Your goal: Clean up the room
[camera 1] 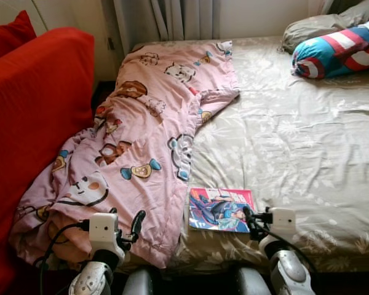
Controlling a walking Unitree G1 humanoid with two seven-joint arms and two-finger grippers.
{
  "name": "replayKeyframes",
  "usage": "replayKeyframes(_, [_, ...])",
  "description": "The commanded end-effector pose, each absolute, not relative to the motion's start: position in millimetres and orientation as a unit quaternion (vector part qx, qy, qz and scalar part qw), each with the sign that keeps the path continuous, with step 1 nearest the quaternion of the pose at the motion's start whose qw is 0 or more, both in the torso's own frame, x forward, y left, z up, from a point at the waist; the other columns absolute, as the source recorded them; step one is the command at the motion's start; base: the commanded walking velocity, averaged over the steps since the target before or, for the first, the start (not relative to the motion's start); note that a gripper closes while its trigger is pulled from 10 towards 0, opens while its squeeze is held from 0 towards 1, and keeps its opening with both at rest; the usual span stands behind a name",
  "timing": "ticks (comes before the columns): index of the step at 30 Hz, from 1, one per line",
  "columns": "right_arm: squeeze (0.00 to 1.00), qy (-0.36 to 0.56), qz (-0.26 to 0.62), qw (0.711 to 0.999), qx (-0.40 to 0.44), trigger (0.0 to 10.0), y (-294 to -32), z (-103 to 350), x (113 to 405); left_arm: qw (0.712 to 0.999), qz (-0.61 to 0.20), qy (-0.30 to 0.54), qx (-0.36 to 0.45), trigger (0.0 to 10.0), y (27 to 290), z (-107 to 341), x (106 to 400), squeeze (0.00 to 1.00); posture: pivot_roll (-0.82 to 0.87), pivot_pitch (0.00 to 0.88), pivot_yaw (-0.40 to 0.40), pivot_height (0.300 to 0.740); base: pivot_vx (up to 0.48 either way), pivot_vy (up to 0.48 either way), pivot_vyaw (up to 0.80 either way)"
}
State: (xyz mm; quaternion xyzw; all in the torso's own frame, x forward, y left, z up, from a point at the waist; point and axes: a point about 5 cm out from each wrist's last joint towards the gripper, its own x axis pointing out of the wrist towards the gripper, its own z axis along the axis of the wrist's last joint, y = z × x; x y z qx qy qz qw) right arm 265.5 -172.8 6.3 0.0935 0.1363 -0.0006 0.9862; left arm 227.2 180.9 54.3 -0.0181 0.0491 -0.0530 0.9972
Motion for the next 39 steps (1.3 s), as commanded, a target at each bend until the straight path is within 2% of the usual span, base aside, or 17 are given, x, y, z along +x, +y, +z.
replayKeyframes(1, [0.85,0.151,-0.019,0.98,0.13,10.0,-174,2,269,0.996,-0.054,0.064,-0.016,10.0,186,45,225,0.0,-0.05,0.149,0.047,0.615,0.0,0.0,0.0])
replayKeyframes(2, [1.0,0.153,-0.023,0.979,0.136,10.0,-175,2,270,0.996,-0.055,0.066,-0.016,10.0,186,44,225,0.0,-0.04,0.153,0.048,0.615,0.0,0.0,0.0])
replayKeyframes(4, [1.0,0.158,-0.032,0.976,0.144,10.0,-177,1,274,0.996,-0.056,0.07,-0.015,10.0,189,40,225,0.0,-0.04,0.165,0.054,0.615,0.0,0.0,0.0])
replayKeyframes(5, [0.0,0.167,-0.044,0.973,0.154,10.0,-179,0,277,0.996,-0.056,0.075,-0.014,10.0,191,36,226,0.0,-0.03,0.174,0.057,0.615,0.0,0.0,0.0])
replayKeyframes(15, [0.0,0.168,-0.064,0.962,0.207,10.0,-178,0,286,0.995,-0.061,0.08,-0.004,10.0,197,34,224,0.0,0.0,0.223,0.081,0.615,0.0,0.0,0.0])
replayKeyframes(24, [0.0,0.161,-0.075,0.947,0.266,10.0,-183,-1,287,0.995,-0.063,0.083,0.008,10.0,199,43,206,0.0,0.04,0.28,0.114,0.615,0.0,0.0,0.0])
replayKeyframes(39, [0.0,0.16,-0.058,0.93,0.327,10.0,-188,-8,280,0.994,-0.061,0.088,0.022,10.0,205,61,195,0.0,0.07,0.296,0.145,0.615,0.0,0.0,0.0])
